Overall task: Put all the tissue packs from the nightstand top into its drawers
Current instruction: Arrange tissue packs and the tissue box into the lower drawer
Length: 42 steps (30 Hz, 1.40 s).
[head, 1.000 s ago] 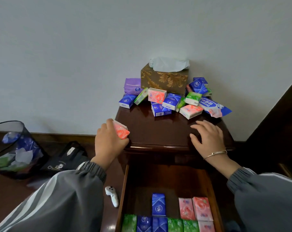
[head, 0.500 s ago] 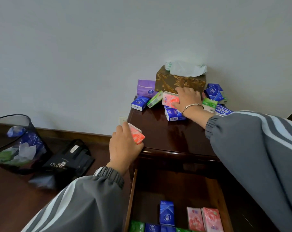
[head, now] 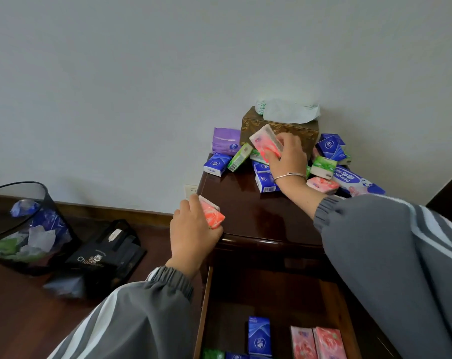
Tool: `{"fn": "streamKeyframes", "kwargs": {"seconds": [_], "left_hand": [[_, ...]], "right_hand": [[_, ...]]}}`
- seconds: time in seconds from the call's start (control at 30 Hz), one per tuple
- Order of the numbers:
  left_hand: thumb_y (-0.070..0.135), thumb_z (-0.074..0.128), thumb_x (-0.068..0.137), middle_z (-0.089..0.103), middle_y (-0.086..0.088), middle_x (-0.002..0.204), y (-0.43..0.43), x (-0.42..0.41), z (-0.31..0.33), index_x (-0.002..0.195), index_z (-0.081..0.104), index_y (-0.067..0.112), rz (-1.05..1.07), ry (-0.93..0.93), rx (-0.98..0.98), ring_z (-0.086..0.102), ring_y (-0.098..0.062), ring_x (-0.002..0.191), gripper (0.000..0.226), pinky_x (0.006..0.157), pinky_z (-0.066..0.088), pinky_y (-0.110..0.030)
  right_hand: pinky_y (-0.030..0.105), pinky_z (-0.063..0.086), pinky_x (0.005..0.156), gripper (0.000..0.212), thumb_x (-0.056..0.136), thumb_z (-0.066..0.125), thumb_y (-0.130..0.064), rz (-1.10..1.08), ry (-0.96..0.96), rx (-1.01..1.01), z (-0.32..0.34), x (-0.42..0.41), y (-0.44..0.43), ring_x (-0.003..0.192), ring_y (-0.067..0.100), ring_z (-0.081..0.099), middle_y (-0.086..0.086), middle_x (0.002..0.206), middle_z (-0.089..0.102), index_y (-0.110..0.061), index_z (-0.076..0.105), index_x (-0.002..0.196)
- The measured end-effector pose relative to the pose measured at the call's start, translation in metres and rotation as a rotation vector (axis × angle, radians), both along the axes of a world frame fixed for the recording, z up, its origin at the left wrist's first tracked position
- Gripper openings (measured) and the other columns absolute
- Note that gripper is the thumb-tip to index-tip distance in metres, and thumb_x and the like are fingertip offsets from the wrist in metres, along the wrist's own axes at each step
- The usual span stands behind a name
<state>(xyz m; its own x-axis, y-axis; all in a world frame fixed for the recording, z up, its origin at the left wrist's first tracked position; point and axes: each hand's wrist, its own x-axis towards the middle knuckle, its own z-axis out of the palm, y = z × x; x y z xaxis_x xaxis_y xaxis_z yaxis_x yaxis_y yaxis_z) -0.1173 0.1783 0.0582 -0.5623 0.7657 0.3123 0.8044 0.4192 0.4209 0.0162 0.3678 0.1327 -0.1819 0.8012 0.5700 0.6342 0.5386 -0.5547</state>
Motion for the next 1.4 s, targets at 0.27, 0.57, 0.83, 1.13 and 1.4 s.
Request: {"fn": "streamKeyframes", "kwargs": {"seconds": [0.27,0.57,0.83,1.13,1.4], "left_hand": [[0.034,0.076,0.070,0.061,0.003,0.096,-0.020,0.021,0.033,0.108,0.041,0.025,0.042,-0.844,0.369,0.063,-0.014,0.083,0.052,0.064,0.049,-0.029],[0.025,0.064,0.089,0.058,-0.027,0.127,-0.043,0.119,0.060,0.135,0.040,0.002,-0.252,-1.592,0.442,0.058,-0.038,0.118,0.057,0.097,0.047,-0.057],[0.052,0.065,0.077,0.067,-0.002,0.122,-0.064,0.150,0.061,0.131,0.050,0.026,-0.464,-1.492,0.103,0.062,-0.020,0.115,0.062,0.105,0.042,-0.046],[0.077,0.055,0.069,0.065,0.006,0.126,-0.069,0.151,0.069,0.132,0.051,0.030,-0.543,-1.444,-0.124,0.054,-0.015,0.124,0.079,0.114,0.028,-0.049],[0.086,0.014,0.076,0.052,0.015,0.140,-0.055,0.148,0.074,0.137,0.044,0.046,-0.657,-1.599,-0.228,0.037,-0.011,0.138,0.080,0.118,0.009,-0.054]], "right_hand": [[0.024,0.047,0.072,0.022,0.076,0.074,-0.025,0.211,0.383,-0.588,-0.032,0.059,-0.101,0.082,0.012,0.062,-0.004,0.091,0.067,-0.026,0.059,0.092],[0.020,0.050,0.077,0.027,0.078,0.074,-0.019,0.261,0.508,-0.612,-0.036,0.103,-0.180,0.084,0.005,0.065,-0.010,0.092,0.068,-0.032,0.059,0.095],[0.020,0.051,0.079,0.034,0.078,0.072,-0.035,0.384,0.416,-0.764,-0.015,0.152,-0.201,0.087,0.001,0.065,-0.008,0.097,0.067,-0.032,0.048,0.102],[0.005,0.046,0.074,0.075,0.062,0.086,-0.032,0.510,0.277,-0.776,-0.001,0.163,-0.209,0.094,-0.014,0.059,-0.017,0.106,0.062,-0.035,0.036,0.119],[0.028,0.052,0.086,0.073,0.056,0.086,-0.036,0.382,0.308,-0.570,-0.005,0.149,-0.197,0.099,0.002,0.061,-0.009,0.108,0.062,-0.027,0.046,0.116]]}}
